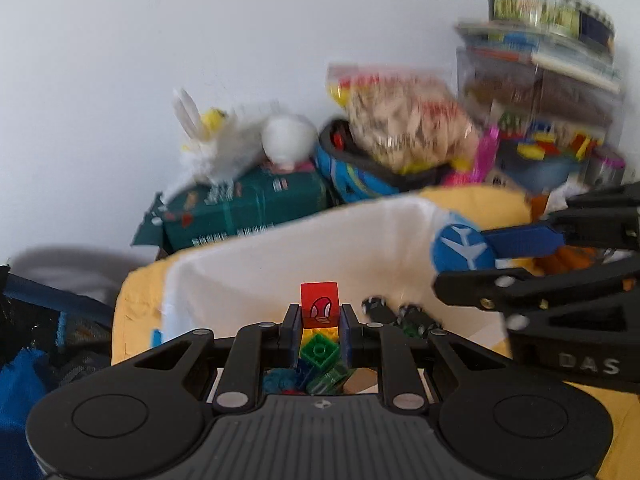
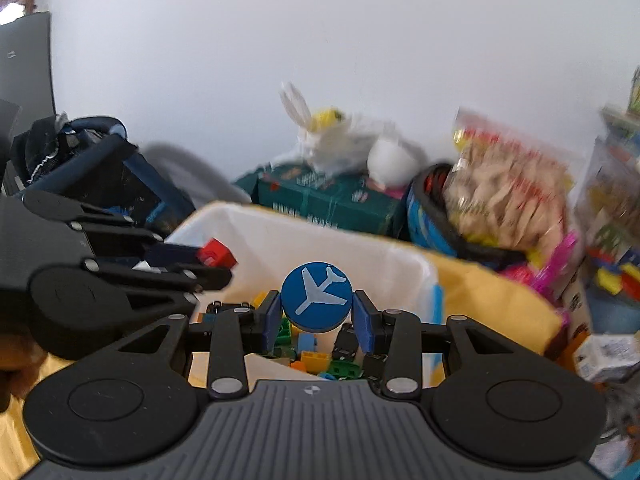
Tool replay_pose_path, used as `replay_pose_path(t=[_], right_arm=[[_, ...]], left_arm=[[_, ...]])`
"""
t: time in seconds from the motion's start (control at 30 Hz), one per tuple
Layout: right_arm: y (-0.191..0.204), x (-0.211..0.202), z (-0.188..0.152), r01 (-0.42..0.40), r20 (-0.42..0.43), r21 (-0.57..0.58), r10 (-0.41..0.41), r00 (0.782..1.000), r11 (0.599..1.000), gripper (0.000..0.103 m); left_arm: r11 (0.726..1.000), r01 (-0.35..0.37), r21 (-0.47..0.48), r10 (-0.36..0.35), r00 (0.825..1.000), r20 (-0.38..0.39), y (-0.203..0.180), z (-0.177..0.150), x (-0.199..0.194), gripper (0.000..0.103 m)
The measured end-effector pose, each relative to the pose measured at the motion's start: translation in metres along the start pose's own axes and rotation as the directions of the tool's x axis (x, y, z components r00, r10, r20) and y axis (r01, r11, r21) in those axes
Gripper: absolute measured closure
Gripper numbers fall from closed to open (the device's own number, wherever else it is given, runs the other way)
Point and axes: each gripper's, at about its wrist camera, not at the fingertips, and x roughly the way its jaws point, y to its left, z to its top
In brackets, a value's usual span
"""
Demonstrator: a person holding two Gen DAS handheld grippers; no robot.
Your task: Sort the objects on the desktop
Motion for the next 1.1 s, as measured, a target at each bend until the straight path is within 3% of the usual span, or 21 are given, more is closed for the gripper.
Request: replay_pose_path(t=[0.17, 0.23, 0.33, 0.37, 0.4, 0.5, 0.57, 0.63, 0.77, 0.9, 1.1], right_arm=[[-0.004, 0.033, -0.011, 0.034, -0.107, 0.003, -0.034, 0.994, 0.999, 0.061], [-0.004, 0.036, -0.013, 0.040, -0.129, -0.012, -0.041, 0.991, 0.999, 0.057], [-0.005, 0.025, -0.009, 0.045, -0.108, -0.049, -0.050, 0.993, 0.998, 0.047], [-0.004, 0.023, -0.006, 0.046, -0.106, -0.070, -0.053, 0.993, 0.997, 0.041], [-0.004, 0.020, -0.004, 0.045, -0.105, -0.096, -0.055, 0.993, 0.994, 0.035], [-0.004, 0.014, 0.002, 0.058, -0.101, -0.161, -0.075, 0.992, 0.985, 0.031], [-0.005, 0.009, 0.004, 0.060, -0.106, -0.194, -0.082, 0.991, 0.979, 0.030], [-0.006, 0.006, 0.006, 0.066, -0.109, -0.225, -0.092, 0.990, 0.972, 0.028], [-0.004, 0.002, 0.004, 0.100, -0.089, -0.298, -0.132, 0.987, 0.949, 0.023], [-0.005, 0.002, 0.001, 0.092, -0.099, -0.291, -0.125, 0.987, 0.952, 0.023], [-0.006, -0.002, -0.004, 0.090, -0.106, -0.288, -0.125, 0.987, 0.953, 0.023]], left_arm=[[1.000, 0.014, -0.014, -0.015, 0.997, -0.076, 0.004, -0.010, 0.022, 0.080], [1.000, 0.026, -0.006, -0.027, 0.996, -0.088, 0.004, -0.015, 0.023, 0.058], [0.998, -0.026, 0.053, 0.029, 0.998, -0.057, 0.000, -0.016, 0.015, 0.037], [0.995, -0.060, 0.074, 0.063, 0.997, -0.041, -0.002, -0.015, 0.011, 0.035], [0.994, -0.079, 0.078, 0.082, 0.996, -0.028, -0.003, -0.013, 0.007, 0.035], [0.993, -0.102, 0.058, 0.102, 0.995, 0.006, -0.004, -0.005, -0.008, 0.034], [0.989, -0.130, 0.065, 0.128, 0.991, 0.045, -0.007, -0.002, -0.019, 0.028], [0.985, -0.159, 0.067, 0.157, 0.987, 0.036, -0.010, 0.001, -0.024, 0.021], [0.989, -0.139, 0.056, 0.141, 0.990, -0.030, -0.013, 0.006, -0.020, 0.021], [0.994, -0.112, 0.014, 0.113, 0.992, -0.049, -0.009, 0.004, -0.020, 0.021], [0.989, -0.147, 0.021, 0.149, 0.986, -0.076, -0.007, 0.004, -0.018, 0.021]])
